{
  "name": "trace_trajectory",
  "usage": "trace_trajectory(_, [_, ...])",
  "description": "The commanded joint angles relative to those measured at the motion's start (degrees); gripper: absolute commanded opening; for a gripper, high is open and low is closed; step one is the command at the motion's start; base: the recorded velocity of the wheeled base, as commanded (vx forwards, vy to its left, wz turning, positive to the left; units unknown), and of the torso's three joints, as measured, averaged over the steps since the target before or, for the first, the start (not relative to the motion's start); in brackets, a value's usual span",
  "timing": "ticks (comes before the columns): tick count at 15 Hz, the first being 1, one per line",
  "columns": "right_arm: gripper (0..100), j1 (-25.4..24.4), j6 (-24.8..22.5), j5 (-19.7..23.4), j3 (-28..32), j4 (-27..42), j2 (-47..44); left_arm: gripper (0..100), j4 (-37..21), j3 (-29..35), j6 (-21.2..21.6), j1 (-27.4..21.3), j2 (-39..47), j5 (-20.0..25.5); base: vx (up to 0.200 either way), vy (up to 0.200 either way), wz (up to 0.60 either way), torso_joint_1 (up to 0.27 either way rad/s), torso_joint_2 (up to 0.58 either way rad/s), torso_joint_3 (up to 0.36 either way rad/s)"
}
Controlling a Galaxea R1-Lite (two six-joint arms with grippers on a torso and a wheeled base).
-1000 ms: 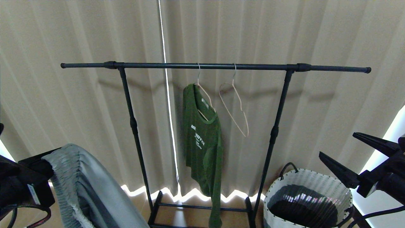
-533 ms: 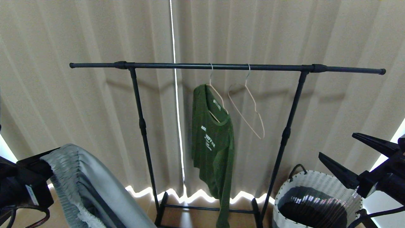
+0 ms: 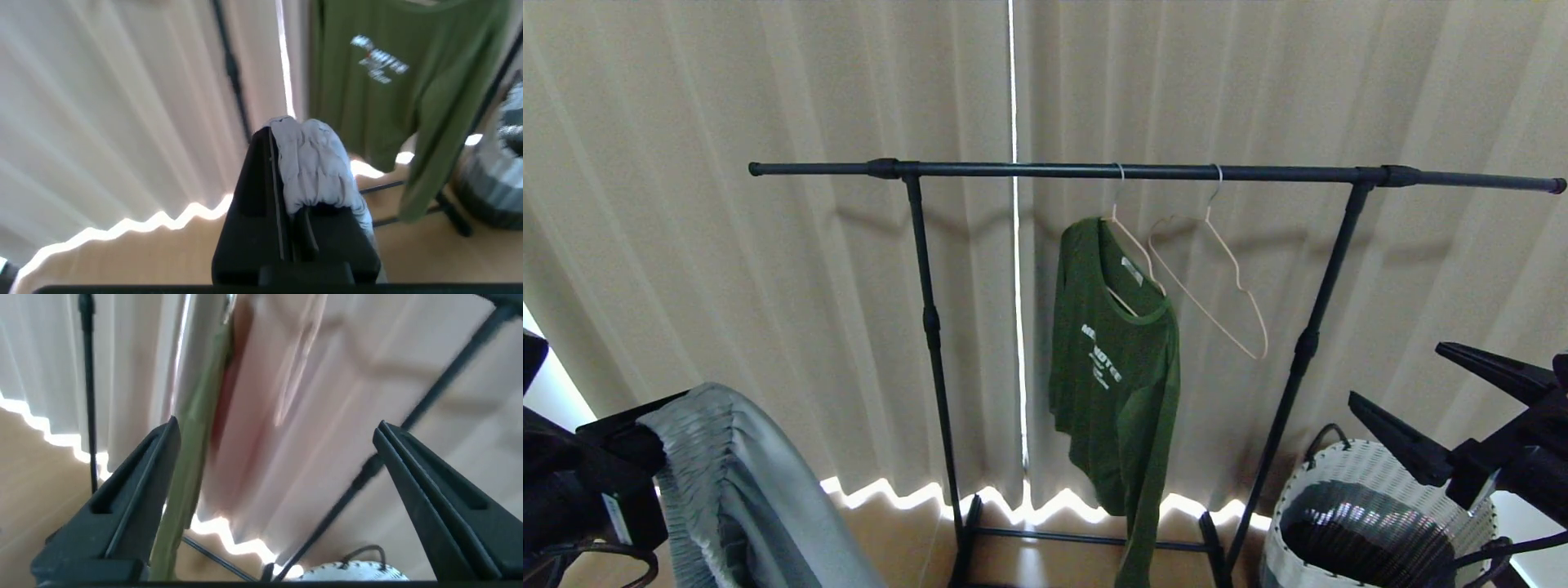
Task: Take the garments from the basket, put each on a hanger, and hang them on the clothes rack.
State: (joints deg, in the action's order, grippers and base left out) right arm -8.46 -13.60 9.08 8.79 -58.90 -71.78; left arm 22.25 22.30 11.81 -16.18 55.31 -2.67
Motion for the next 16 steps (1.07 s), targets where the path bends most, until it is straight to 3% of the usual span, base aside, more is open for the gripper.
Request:
trace_trajectory(1, [100,-0.1,0.0,0.1,-0.1,0.0,-0.3,0,0.0,-0.8,1.1,0.0,0.1,-0.1,0.000,0.000,0.00,0.000,0.00,0.000])
trace_trajectory(4, [100,-0.1,0.0,0.1,-0.1,0.0,-0.3,0,-0.1,-0.6,1.1,0.0,0.2,-0.1,0.000,0.000,0.00,0.000,0.00,0.000])
trace_trajectory(12, [100,-0.1,-0.1,0.1,-0.5,0.0,0.1,0,-0.1,-0.4,1.1,-0.1,0.4,0.0,0.200,0.000,0.00,0.005,0.00,0.004])
trace_trajectory(16, [100,-0.1,0.3,0.1,-0.6,0.5,3.1,0,-0.1,-0.9,0.1,0.4,0.1,3.5,0.200,0.000,0.00,-0.002,0.00,0.000])
